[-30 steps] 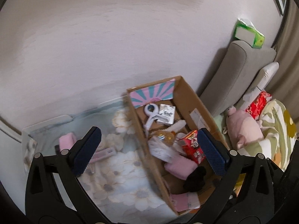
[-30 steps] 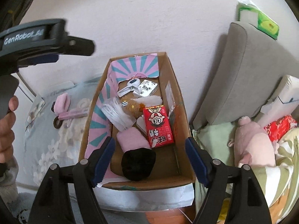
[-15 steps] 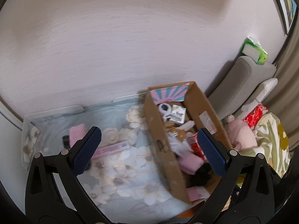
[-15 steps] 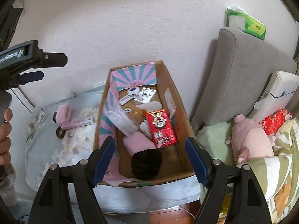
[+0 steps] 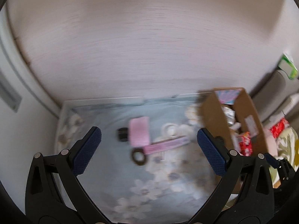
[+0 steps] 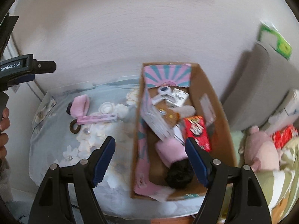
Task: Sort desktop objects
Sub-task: 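Move both tools back over the remaining items on the cover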
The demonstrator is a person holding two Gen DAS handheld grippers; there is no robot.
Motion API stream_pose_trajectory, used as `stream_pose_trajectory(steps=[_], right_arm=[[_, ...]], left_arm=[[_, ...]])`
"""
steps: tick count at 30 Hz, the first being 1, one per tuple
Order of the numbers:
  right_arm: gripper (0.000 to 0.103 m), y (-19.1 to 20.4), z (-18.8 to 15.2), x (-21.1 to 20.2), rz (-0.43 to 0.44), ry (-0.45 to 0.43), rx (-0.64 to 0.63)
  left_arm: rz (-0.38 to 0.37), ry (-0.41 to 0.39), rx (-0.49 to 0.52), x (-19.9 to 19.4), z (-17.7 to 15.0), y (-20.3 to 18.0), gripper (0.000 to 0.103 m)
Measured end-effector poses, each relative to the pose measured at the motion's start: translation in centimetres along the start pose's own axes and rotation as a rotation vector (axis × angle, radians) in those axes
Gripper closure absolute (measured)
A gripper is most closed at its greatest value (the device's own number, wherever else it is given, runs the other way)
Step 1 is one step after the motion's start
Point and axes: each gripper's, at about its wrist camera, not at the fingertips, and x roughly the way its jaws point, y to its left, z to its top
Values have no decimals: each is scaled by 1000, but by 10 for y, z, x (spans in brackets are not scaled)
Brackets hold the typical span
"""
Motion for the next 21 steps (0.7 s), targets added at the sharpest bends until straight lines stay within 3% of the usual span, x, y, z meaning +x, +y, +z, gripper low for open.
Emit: stream_pose_trajectory(steps=[11, 21], right_arm=[[30, 57, 25, 39, 122, 54, -75], [30, 87, 40, 77, 159, 129, -80]], left_arm=[[79, 88, -110, 26, -12, 83, 1], [106, 187, -46, 76, -23, 91, 1]])
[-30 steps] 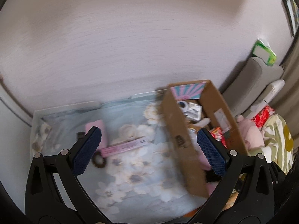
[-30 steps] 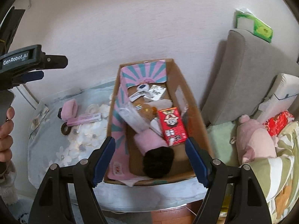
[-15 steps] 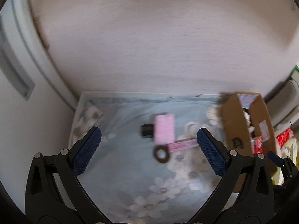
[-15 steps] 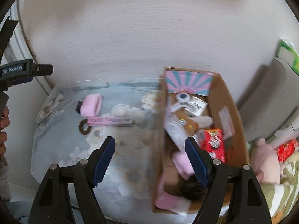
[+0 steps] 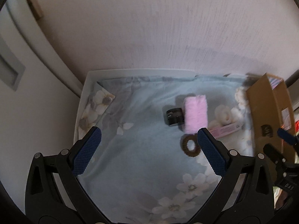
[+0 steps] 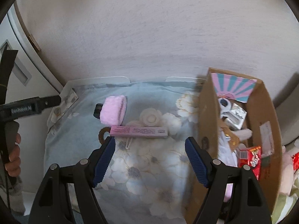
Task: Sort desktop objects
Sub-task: 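Move both tools back over the remaining items on the cover, then grasp the black KANS jar with the left tool while the right tool grasps the pink wristband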
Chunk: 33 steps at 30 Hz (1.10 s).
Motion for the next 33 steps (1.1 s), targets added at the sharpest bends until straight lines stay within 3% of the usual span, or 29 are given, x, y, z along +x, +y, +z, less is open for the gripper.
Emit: stream_pose_trajectory(steps=[7, 17, 28, 33], right_arm=[[30, 2, 10, 34, 18, 72, 27], [30, 27, 23, 76, 53, 115, 31], [30, 55, 26, 113, 96, 126, -15], [30, 65, 30, 125, 110, 125, -29]], left_arm=[[-8, 65, 43, 54, 1, -7, 1], [-61, 120, 16, 106, 13, -6, 1], [-116, 140, 10, 119, 9, -4, 1], [-139, 144, -40, 119, 9, 10, 1]])
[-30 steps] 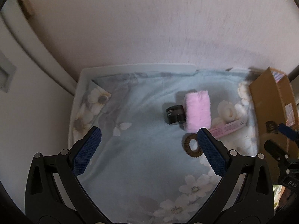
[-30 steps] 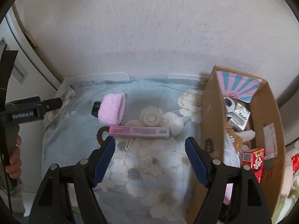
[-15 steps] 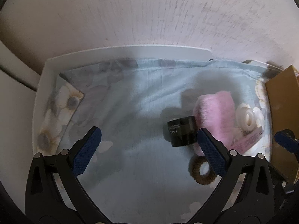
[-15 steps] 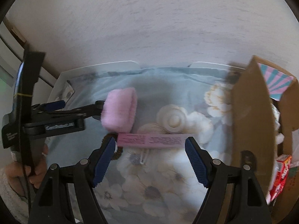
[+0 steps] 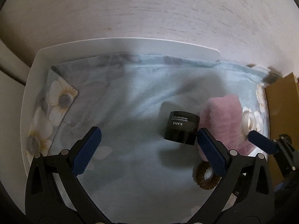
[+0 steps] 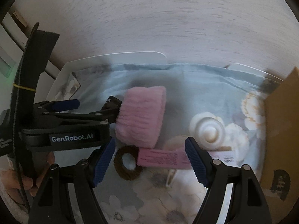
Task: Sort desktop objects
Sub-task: 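Grasp the black KANS jar with the left tool while the right tool grasps the pink wristband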
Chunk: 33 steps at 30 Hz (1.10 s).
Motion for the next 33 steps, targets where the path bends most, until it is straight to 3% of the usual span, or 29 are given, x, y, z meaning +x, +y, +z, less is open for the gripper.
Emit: stream_pose_trajectory(steps=[6, 8, 10, 12, 15, 19, 25, 32, 33], right_arm=[[30, 10, 6, 15, -40, -7, -26], [32, 11, 8, 18, -56, -12, -32], [46, 11, 8, 21, -55, -8, -37], [53, 10, 7, 25, -38, 6, -39], [58, 11, 6, 28, -46, 2, -54], [63, 15, 6, 28, -75, -11, -90], [73, 12, 9, 23, -82, -36, -92], [76, 3, 9, 12, -74, -55, -53], [76, 8, 12, 16, -70, -56, -44]], left_arm=[[14, -25, 50, -2, 0, -4, 4], [9, -30, 76, -2, -1, -9, 13], [3, -28, 98, -1, -3, -13, 22], [10, -22, 123, 3, -4, -18, 31], [32, -30, 164, 4, -7, -26, 42], [50, -49, 187, 1, -9, -31, 71], [25, -58, 126, -8, -9, -19, 71], [29, -90, 88, -33, -13, -5, 71], [29, -92, 83, -35, 2, -4, 71]])
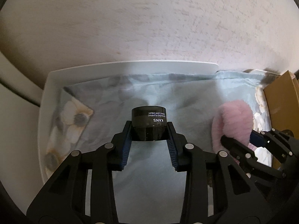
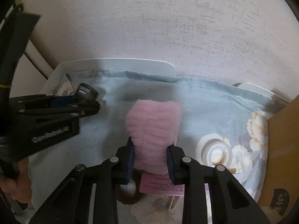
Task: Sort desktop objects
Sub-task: 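Grasp the black KANS jar with the left tool while the right tool grasps the pink wristband, then carry the black jar and pink wristband over the cardboard box and lower them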
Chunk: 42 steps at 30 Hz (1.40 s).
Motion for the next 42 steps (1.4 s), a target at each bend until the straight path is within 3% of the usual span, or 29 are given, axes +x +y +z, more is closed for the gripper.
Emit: stream_pose_trajectory(steps=[6, 12, 13, 15, 20, 28, 36, 42], right_arm=[[76, -14, -7, -30, 64, -27, 84], [76, -27, -3, -81, 105, -110, 157], [76, -25, 3, -87, 107, -125, 167], [76, -31, 5, -111, 105, -166, 184], [76, -63, -9, -173, 58, -255, 219], [76, -138, -51, -247, -106, -318, 321], [76, -191, -98, -259, -179, -282, 410], [76, -216, -124, -246, -172, -225, 438]], left_arm=[[-11, -30, -43, -24, 17, 16, 71], [-14, -82, -29, -74, -4, 25, 71], [-17, -90, -26, -64, -3, 0, 71], [-31, -109, -6, -87, -1, -6, 71], [-75, -159, 79, -110, 15, -71, 71], [-202, -217, 243, -147, 32, -179, 71], [-308, -140, 435, -124, 14, -302, 71], [-292, -49, 514, -85, -10, -359, 71]])
